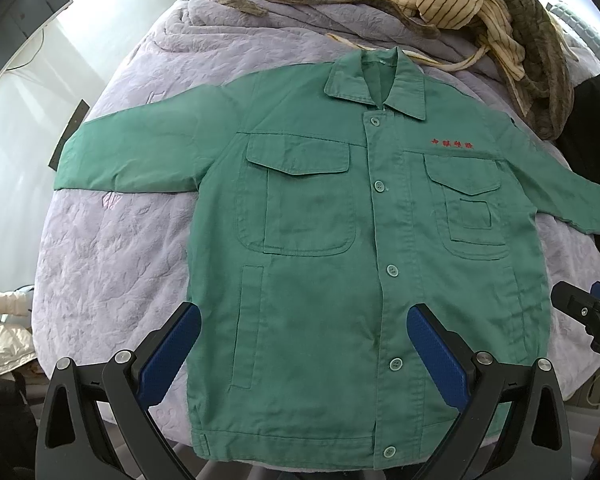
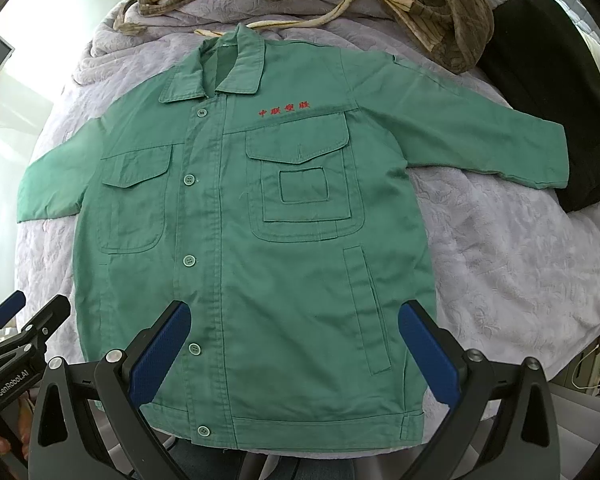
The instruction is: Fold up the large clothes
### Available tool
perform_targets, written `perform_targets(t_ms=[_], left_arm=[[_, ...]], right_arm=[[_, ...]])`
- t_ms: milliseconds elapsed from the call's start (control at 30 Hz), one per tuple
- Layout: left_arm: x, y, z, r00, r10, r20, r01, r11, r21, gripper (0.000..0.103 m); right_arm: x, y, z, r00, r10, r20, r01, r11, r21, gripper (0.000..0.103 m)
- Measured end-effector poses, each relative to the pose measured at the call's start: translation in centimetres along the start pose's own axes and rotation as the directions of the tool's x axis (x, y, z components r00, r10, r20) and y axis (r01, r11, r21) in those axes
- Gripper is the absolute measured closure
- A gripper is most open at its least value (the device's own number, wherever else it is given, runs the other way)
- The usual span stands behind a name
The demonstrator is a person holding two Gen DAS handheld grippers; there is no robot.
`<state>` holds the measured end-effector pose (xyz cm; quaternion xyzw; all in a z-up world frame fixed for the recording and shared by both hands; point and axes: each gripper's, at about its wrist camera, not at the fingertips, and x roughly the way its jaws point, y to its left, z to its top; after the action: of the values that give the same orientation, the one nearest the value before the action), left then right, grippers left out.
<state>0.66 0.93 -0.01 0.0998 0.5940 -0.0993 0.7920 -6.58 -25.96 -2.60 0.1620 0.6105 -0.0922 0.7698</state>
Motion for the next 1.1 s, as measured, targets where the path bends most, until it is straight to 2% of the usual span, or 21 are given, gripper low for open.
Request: perform_targets(t_ms=[1100], left_arm=[[-0.21, -0.16, -0.46, 1.000, 0.003, -0.002, -0.003, 1.000, 0.001, 0.000]], right_arm=[[0.06, -0.09, -0.22, 1.000, -0.002, -0.005, 0.002, 1.000, 0.001, 0.000]])
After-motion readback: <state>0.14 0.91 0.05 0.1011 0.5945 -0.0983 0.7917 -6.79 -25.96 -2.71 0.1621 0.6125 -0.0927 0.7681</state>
